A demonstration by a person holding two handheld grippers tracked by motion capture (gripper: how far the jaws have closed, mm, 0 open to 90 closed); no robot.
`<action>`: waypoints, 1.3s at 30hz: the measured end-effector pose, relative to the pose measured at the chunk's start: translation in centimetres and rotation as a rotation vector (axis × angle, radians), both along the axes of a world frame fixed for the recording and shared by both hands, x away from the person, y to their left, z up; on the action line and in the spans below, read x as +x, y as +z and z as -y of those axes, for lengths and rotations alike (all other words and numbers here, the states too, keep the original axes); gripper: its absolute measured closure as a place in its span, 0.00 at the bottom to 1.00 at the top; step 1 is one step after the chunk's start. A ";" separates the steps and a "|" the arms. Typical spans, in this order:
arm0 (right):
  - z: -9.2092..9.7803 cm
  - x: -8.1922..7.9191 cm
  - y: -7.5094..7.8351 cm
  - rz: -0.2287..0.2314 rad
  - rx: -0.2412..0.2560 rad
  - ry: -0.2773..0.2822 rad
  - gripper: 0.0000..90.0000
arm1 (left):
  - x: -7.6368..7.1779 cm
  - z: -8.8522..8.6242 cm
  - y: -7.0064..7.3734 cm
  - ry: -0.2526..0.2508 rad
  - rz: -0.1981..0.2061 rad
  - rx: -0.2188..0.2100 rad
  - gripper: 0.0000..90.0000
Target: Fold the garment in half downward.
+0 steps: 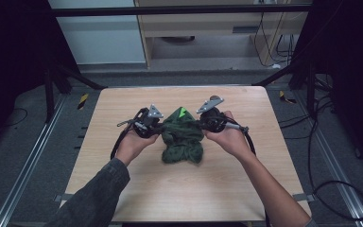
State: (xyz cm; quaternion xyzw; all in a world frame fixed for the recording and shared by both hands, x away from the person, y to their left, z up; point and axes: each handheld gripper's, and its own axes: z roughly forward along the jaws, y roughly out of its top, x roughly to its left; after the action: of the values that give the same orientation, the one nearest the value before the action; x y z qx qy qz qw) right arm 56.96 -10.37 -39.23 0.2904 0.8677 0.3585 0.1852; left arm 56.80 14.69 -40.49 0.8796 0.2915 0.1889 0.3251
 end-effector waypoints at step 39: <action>0.5 -4.9 -4.2 0.013 -0.014 0.082 0.94 | -3.6 0.4 -4.2 -0.038 -0.029 -0.020 0.84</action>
State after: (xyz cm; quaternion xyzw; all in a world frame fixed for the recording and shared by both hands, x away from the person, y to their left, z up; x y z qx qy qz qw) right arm 52.03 -10.83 -43.39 0.2509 0.8802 0.3614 0.1781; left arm 53.16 14.31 -44.71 0.8843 0.2814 0.1669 0.3332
